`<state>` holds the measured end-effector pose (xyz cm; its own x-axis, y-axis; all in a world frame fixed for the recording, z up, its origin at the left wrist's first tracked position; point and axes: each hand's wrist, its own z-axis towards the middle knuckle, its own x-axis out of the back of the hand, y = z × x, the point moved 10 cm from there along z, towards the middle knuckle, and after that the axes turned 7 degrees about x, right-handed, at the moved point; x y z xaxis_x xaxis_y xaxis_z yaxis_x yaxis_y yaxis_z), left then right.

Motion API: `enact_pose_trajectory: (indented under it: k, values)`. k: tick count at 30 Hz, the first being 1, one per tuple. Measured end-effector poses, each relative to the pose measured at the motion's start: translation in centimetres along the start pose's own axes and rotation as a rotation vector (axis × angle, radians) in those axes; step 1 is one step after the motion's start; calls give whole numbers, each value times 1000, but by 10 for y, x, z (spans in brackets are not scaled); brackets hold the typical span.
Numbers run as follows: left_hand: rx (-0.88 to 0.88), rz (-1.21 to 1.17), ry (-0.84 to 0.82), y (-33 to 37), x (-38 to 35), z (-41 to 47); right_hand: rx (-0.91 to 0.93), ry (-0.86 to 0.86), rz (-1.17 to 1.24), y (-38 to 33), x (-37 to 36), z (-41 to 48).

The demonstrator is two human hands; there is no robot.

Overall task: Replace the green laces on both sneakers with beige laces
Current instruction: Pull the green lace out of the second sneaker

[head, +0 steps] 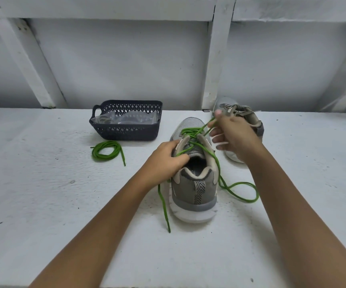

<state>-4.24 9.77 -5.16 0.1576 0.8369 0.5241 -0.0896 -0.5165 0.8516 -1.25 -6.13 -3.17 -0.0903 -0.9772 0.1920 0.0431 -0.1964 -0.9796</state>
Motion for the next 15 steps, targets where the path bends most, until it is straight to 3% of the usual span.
enact_pose_trajectory:
  k: [2,4,8,10,12,15]
  values:
    - [-4,-2,-2,1,0,0,89,-139,-350,-2,-13,-4]
    - [-8,-5,1,2,0,-1,175,-81,-424,-10,-9,-3]
    - [-4,3,-5,2,0,0,131,217,157,-14,31,2]
    - [-14,2,-5,2,0,-1,112,305,316,-12,40,4]
    - [-16,1,-2,3,0,-1,52,213,249,-8,25,3]
    - [-12,4,-10,1,0,-1,60,-93,-188,-2,-13,-4]
